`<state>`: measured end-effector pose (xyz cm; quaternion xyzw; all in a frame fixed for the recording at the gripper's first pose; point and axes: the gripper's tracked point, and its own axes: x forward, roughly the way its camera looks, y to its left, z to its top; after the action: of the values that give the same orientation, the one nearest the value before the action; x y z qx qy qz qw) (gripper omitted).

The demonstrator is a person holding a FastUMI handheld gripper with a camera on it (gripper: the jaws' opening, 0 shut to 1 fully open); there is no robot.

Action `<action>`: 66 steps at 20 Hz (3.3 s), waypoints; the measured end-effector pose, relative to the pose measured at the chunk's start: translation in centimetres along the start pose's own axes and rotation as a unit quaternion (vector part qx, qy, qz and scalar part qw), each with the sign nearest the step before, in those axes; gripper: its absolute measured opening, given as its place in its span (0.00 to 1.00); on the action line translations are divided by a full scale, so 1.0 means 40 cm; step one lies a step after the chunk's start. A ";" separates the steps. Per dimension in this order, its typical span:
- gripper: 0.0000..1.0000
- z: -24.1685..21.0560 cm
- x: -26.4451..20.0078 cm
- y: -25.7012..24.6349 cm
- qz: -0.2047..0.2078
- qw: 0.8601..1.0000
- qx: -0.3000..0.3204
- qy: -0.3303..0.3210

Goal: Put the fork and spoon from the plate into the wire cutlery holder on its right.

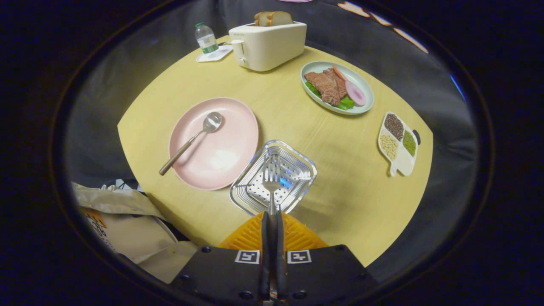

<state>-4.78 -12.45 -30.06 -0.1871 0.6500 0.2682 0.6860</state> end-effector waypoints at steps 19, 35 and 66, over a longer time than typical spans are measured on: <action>1.00 0.185 -0.076 0.199 -0.094 0.940 0.159 -0.285; 1.00 0.214 0.189 0.433 -0.108 0.932 0.183 -0.295; 0.07 0.181 0.068 0.350 -0.108 0.959 0.128 -0.228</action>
<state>-7.55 3.27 -30.83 -0.1008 0.4813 0.1419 0.8591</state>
